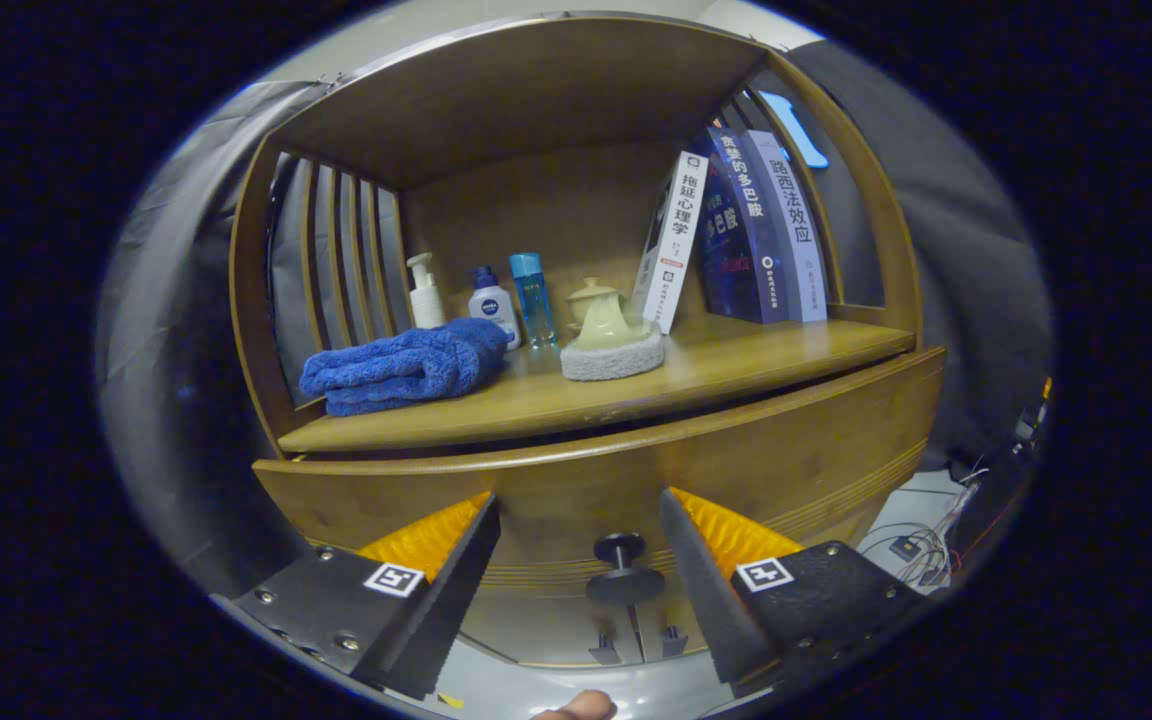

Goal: Pull open the drawer, take out the items inside it, and place them on the countertop above the cabinet.

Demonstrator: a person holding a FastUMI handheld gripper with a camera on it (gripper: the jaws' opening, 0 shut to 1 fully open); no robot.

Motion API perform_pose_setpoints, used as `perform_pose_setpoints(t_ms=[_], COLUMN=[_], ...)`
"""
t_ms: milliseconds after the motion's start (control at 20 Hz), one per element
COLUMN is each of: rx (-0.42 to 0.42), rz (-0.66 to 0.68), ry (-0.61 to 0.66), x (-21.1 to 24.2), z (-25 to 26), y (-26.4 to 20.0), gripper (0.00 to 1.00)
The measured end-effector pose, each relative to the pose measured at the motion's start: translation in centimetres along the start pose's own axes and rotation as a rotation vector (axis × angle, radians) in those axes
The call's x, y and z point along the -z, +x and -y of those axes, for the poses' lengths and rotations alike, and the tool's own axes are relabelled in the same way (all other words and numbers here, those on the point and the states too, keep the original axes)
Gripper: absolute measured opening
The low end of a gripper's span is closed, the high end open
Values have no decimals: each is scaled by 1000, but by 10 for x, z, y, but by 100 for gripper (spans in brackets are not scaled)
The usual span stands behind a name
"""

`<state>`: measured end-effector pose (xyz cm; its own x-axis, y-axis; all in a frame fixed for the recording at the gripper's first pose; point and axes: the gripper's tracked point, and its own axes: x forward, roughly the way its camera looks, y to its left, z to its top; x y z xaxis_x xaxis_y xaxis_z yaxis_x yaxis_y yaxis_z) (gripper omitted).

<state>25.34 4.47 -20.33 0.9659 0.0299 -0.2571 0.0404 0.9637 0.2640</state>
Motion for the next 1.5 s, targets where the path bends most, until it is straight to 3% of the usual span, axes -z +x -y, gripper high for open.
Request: perform_pose_setpoints(t_ms=[850, 1050, 1500], rx=[-13, -24, 15], rz=[4, -10, 159], ry=[44, -16, -119], x=[0, -5, -101], z=[-5, -13, -20], y=[16, -4, -102], gripper=[96, 100, 99])
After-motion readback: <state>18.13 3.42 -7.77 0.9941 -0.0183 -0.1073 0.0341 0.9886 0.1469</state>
